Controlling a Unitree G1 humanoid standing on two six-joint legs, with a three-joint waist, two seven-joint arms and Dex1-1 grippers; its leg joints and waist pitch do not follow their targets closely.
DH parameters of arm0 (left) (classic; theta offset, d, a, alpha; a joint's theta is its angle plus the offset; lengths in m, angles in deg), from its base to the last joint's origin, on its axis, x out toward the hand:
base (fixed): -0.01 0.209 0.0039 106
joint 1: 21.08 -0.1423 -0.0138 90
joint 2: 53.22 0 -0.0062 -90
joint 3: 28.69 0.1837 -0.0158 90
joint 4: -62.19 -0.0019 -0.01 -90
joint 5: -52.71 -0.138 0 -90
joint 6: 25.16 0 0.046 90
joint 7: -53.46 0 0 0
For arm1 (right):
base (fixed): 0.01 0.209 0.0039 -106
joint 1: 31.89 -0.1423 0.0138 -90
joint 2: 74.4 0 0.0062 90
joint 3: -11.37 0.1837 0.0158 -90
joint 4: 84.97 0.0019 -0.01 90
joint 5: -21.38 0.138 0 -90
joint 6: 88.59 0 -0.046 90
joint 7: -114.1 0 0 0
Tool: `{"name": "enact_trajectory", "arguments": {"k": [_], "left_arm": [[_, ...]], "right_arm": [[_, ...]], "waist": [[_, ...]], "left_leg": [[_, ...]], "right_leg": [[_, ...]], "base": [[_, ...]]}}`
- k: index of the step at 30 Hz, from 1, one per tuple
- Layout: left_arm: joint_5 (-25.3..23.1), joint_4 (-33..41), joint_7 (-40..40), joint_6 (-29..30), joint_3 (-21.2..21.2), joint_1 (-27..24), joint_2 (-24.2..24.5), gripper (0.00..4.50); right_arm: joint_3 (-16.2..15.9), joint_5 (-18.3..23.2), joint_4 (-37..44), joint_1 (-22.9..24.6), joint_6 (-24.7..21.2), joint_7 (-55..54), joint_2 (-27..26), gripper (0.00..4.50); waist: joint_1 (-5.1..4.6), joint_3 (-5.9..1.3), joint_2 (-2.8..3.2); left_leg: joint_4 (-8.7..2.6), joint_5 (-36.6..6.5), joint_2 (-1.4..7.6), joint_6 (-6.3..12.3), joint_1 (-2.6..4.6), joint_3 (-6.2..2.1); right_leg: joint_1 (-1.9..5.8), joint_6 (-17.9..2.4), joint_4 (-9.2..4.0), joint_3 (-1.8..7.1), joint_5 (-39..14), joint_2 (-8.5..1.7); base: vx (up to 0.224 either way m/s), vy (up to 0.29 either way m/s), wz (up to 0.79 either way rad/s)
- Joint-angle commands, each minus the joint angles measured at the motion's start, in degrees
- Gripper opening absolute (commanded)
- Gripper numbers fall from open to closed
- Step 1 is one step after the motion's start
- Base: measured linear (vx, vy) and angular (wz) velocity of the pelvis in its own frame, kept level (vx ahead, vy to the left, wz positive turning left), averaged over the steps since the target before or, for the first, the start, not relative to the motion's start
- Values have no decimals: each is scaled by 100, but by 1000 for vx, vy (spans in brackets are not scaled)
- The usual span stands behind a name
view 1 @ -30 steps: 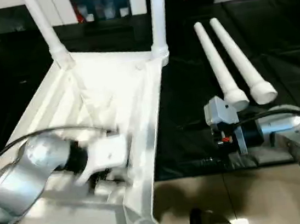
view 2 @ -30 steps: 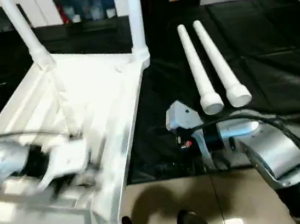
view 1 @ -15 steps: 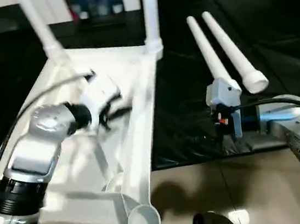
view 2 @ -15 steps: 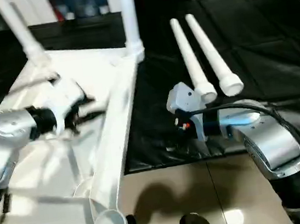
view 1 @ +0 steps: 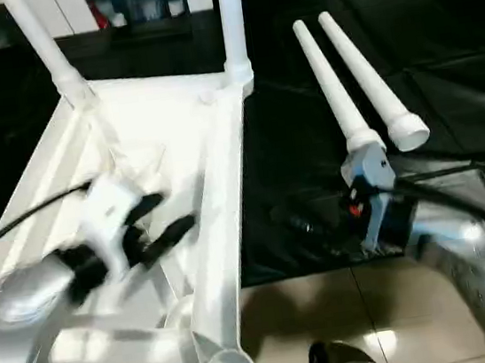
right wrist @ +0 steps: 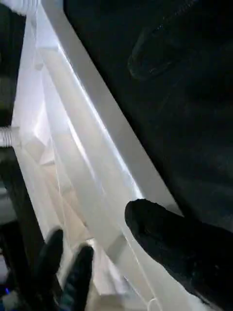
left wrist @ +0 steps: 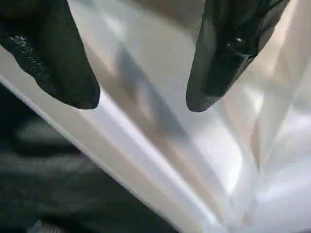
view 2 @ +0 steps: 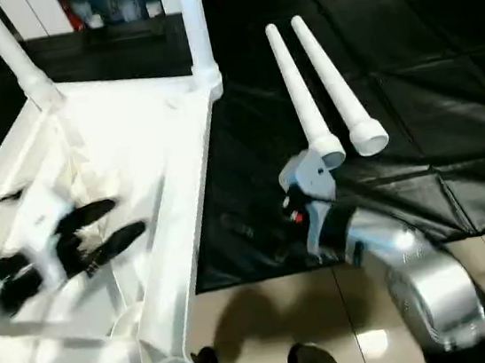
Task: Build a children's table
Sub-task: Rotate table base
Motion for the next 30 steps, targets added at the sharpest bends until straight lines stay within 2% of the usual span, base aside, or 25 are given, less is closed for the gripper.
{"name": "enact_trajectory", "arguments": {"k": [1, 3, 5, 6, 8, 9, 10, 11, 13, 14, 16, 18, 20, 21, 23, 25, 26, 27, 29, 30], "left_arm": [[8, 262, -138, 122, -138, -292, 332, 362], [-137, 204, -249, 90, -161, -433, 658, 386], [-439, -30, -195, 70, -180, -399, 896, 402], [-717, -235, 3, 211, -173, -295, 1043, 408], [-801, -277, 140, 328, -169, -265, 1111, 415], [-1014, -527, 463, 668, -116, -130, 1246, 425], [-999, -573, 499, 751, -112, -101, 1266, 425], [-938, -627, 526, 903, -103, -53, 1293, 425], [-793, -642, 506, 1177, -58, 2, 1366, 425], [-747, -650, 478, 1264, -28, 26, 1379, 425], [-710, -718, 469, 1326, -8, 127, 1292, 391], [-560, -821, 334, 1302, -4, 333, 1108, 391], [-430, -850, 284, 1410, -39, 476, 995, 385], [-336, -826, 270, 1528, -67, 541, 962, 356], [-242, -797, 248, 1600, -97, 596, 934, 350], [-8, -716, 210, 1966, -171, 679, 941, 345], [48, -678, 173, 2098, -151, 666, 1018, 313], [48, -678, 173, 2098, -151, 666, 1018, 304], [87, -648, 86, 2195, -141, 625, 1111, 304], [101, -637, 52, 2250, -139, 603, 1165, 301]], "right_arm": [[-60, 10, 240, 55, -105, -96, -2, 450], [-137, -27, 265, 67, -104, -99, -9, 450], [-268, -141, 230, 41, -42, -107, 28, 450], [-382, -239, 205, 12, 2, -97, 71, 450], [-425, -269, 219, 6, -4, -108, 81, 450], [-497, -308, 220, -27, -22, -135, 71, 450], [-510, -309, 219, -39, -26, -147, 63, 450], [-527, -312, 214, -60, -31, -164, 51, 450], [-546, -320, 206, -94, -31, -197, 39, 450], [-547, -327, 204, -103, -27, -210, 37, 450], [-555, -345, 193, -120, -11, -226, 39, 450], [-554, -373, 175, -135, 7, -230, 52, 450], [-547, -396, 156, -147, 12, -234, 59, 450], [-545, -402, 150, -151, 11, -239, 69, 450], [-541, -403, 143, -156, 10, -240, 79, 450], [-541, -388, 152, -172, -10, -227, 104, 450], [-549, -372, 169, -181, -31, -203, 120, 450], [-549, -372, 169, -181, -31, -203, 120, 450], [-554, -357, 172, -198, -43, -171, 136, 450], [-555, -332, 179, -203, -57, -138, 143, 450]], "waist": [[2, -366, 14], [-2, -301, 5], [3, -299, 12], [-7, -277, 34], [4, -284, 52], [-1, -293, 62], [3, -301, 97], [-11, -310, 76], [0, -329, 115], [-6, -345, 109], [0, -373, 112], [17, -393, 123], [40, -404, 121], [51, -410, 133], [56, -403, 119], [49, -387, 108], [40, -371, 116], [34, -369, 115], [17, -356, 84], [17, -357, 102]], "left_leg": [[-458, -1362, 441, 419, 143, -136], [-501, -1784, 419, 229, 149, -157], [-503, -1958, 422, 140, 203, -154], [-517, -2132, 422, 13, 218, -168], [-524, -2230, 426, -82, 230, -184], [-539, -2195, 430, -110, 195, -202], [-534, -2186, 428, -127, 200, -203], [-527, -2130, 417, -108, 203, -197], [-525, -1995, 426, -102, 196, -202], [-521, -1873, 435, -65, 185, -200], [-501, -1645, 427, 21, 190, -172], [-469, -1276, 416, 175, 180, -151], [-456, -1101, 415, 232, 166, -144], [-452, -1045, 420, 239, 161, -147], [-453, -1066, 414, 269, 158, -144], [-457, -1159, 410, 257, 158, -142], [-465, -1258, 415, 240, 161, -148], [-467, -1313, 417, 223, 169, -147], [-483, -1446, 416, 203, 171, -148], [-479, -1415, 416, 203, 176, -151]], "right_leg": [[249, -1119, -527, 355, -1760, -532], [210, -854, -568, 369, -2425, -535], [158, -760, -602, 391, -2613, -527], [141, -672, -611, 401, -2769, -536], [137, -627, -603, 412, -2753, -548], [162, -653, -565, 404, -2573, -544], [152, -659, -545, 403, -2465, -537], [154, -689, -542, 408, -2287, -532], [174, -799, -521, 406, -1990, -545], [190, -902, -500, 407, -1673, -540], [200, -1034, -484, 405, -1242, -530], [232, -1173, -466, 398, -810, -531], [263, -1248, -448, 390, -627, -539], [273, -1275, -428, 387, -549, -542], [287, -1323, -432, 376, -597, -542], [295, -1307, -443, 373, -838, -546], [281, -1282, -457, 374, -1014, -541], [277, -1264, -461, 376, -1103, -542], [271, -1175, -496, 384, -1404, -541], [262, -1152, -490, 386, -1440, -543]], "base": [[0, 0, 0], [0, 0, 0], [0, 0, 0], [0, 0, 0], [0, 0, 0], [0, 0, 0], [0, 0, 0], [0, 0, 0], [0, 0, 0], [0, 0, 0], [0, 0, 0], [0, 0, 0], [0, 0, 0], [0, 0, 0], [0, 0, 0], [0, 0, 0], [0, 0, 0], [0, 0, 0], [0, 0, 0], [0, 0, 0]]}}
